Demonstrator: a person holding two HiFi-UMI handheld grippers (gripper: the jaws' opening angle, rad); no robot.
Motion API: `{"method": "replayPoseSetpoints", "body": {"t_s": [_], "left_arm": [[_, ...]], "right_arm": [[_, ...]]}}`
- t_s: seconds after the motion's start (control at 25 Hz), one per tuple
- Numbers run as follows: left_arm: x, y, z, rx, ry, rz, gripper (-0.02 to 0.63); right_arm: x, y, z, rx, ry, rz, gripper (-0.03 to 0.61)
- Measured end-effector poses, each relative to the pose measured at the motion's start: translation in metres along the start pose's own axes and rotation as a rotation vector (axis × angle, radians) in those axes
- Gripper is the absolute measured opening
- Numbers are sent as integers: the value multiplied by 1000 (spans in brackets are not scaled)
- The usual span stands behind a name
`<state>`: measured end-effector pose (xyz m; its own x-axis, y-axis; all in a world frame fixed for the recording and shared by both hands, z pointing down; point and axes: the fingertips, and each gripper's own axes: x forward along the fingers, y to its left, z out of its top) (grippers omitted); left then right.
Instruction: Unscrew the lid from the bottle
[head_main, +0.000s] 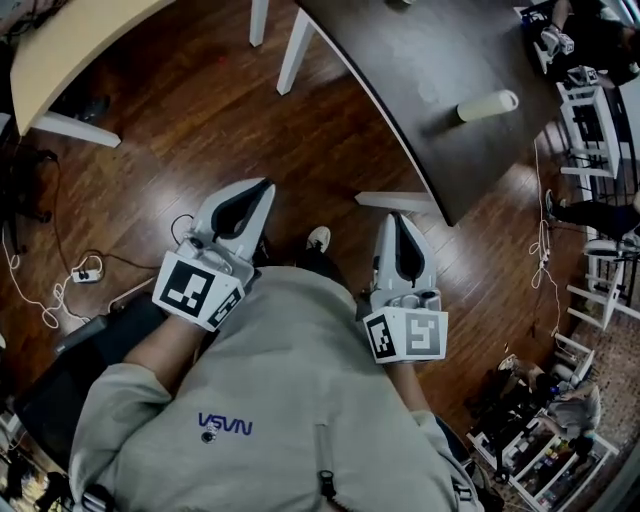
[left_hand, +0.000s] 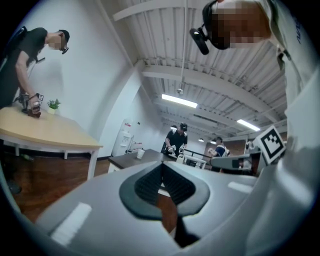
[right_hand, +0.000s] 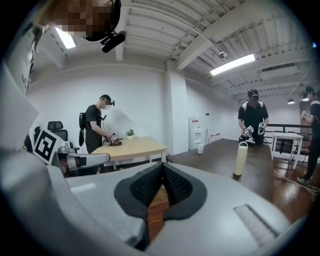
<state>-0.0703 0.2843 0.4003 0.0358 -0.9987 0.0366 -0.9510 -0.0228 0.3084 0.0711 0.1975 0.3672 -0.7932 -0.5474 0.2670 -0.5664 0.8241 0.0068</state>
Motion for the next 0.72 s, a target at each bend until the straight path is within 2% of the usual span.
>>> {"method": "replayPoseSetpoints", "body": {"t_s": [0.24,0.52,0.72], "left_arm": [[-1,8,-11,-21,25,63,2],[19,24,-12,29,21,125,2],[60,18,-4,68,41,106,2]], "right_arm": [[25,4,-5,19,-4,70,-2],[62,-7,-7,38,-53,123,-2],[83,-42,-4,67,-70,111,-2]]}}
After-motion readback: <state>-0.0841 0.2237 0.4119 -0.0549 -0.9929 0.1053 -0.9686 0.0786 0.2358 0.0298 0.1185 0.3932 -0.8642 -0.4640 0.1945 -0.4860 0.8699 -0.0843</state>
